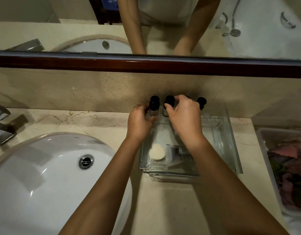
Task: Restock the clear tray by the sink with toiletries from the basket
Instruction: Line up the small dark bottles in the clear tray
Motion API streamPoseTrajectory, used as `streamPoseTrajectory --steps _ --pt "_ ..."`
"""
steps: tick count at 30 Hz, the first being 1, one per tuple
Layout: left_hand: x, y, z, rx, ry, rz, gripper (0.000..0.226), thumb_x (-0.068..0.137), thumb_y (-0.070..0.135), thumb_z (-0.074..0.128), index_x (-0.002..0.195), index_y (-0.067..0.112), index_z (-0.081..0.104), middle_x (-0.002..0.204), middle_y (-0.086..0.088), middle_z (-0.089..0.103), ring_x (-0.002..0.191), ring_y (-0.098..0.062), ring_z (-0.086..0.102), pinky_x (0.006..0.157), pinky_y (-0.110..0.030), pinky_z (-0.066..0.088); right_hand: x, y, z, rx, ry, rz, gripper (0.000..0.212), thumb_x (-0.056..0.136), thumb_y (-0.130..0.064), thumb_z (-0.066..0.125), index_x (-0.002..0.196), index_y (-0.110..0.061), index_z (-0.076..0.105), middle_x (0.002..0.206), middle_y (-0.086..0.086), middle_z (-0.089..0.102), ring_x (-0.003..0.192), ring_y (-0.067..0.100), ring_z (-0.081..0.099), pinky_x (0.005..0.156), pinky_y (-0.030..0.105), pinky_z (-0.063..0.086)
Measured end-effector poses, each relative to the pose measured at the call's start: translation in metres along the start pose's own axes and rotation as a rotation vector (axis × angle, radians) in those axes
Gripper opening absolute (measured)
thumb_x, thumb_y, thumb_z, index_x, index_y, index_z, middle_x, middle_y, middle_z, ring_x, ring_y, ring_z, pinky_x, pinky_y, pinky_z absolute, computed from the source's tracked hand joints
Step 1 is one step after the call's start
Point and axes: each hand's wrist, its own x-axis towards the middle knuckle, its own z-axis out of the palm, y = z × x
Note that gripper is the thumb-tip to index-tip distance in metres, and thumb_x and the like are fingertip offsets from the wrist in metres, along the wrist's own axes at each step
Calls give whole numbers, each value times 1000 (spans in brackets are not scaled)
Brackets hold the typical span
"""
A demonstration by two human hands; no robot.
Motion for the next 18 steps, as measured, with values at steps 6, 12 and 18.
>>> streamPoseTrajectory --steps 6,12,18 --pt "0 1 0 18 12 0 39 82 17 69 118 5 60 112 -13 61 102 -23 58 76 -16 35 0 0 -1 0 10 -20 33 91 -30 58 112 -4 61 85 10 67 79 20 64 65 20 40" --pt "-2 1 -2 45 0 -2 35 84 18 67 117 7 61 110 -14 60 100 -25 58 70 -17 33 -5 -2 -6 -9 30 -35 46 88 -36 62 122 -6 58 90 11 69 85 21 65 68 20 41" --pt "-17 4 -19 47 -32 -73 50 84 15 68 130 8 52 127 -12 54 113 -24 56 94 -29 43 -32 -2 -29 149 103 35 44 86 -32 66 122 -8 58 73 6 64 71 17 60 65 24 43"
